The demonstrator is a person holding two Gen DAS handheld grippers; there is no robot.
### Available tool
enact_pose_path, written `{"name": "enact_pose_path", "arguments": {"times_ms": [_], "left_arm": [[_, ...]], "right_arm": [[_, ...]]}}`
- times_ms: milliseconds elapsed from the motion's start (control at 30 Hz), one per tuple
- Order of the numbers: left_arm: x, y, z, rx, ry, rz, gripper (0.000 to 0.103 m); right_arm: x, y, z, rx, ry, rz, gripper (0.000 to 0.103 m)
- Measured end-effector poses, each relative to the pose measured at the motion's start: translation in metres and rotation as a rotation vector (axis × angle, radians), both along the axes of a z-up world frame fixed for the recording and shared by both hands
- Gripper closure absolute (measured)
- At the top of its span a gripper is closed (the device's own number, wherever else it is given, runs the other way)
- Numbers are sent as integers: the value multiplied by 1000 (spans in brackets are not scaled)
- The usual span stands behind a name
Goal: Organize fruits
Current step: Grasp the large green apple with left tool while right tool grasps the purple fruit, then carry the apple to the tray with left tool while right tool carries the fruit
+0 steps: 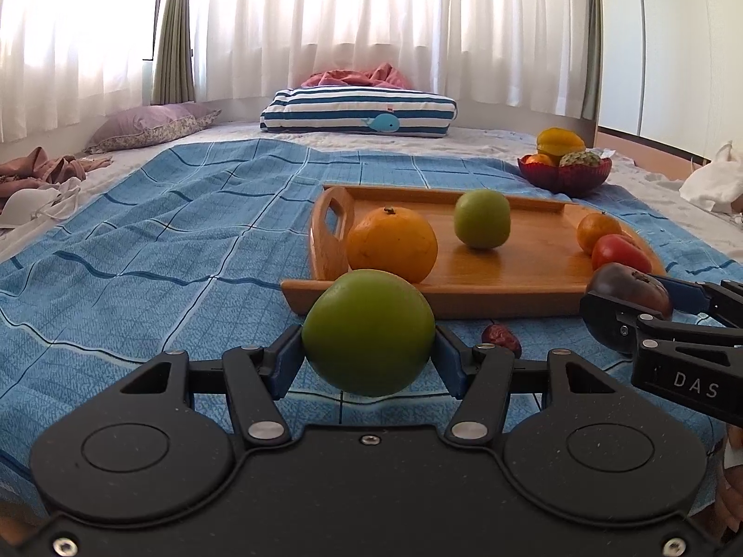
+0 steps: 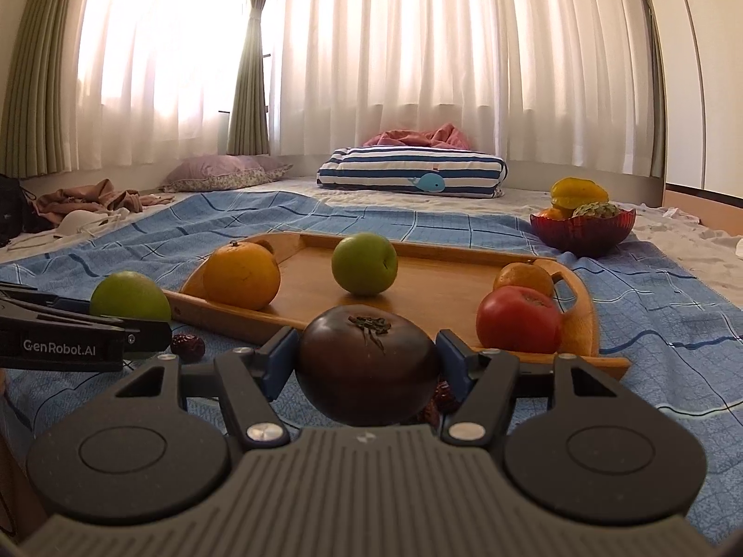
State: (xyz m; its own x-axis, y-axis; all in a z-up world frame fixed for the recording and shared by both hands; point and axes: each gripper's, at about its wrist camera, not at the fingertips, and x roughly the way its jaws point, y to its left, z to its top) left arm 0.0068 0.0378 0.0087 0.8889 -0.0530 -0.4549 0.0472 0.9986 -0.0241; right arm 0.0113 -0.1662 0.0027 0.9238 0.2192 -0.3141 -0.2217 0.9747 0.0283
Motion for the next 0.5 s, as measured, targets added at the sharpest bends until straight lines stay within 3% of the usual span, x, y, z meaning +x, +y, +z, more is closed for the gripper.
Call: {"name": "enact_pose_path", "arguments": {"times_ms": [500], "left_arm": [[23, 0, 35, 4, -58, -13, 46]], "right_arm": [[13, -25, 20, 52, -17, -64, 35]]}}
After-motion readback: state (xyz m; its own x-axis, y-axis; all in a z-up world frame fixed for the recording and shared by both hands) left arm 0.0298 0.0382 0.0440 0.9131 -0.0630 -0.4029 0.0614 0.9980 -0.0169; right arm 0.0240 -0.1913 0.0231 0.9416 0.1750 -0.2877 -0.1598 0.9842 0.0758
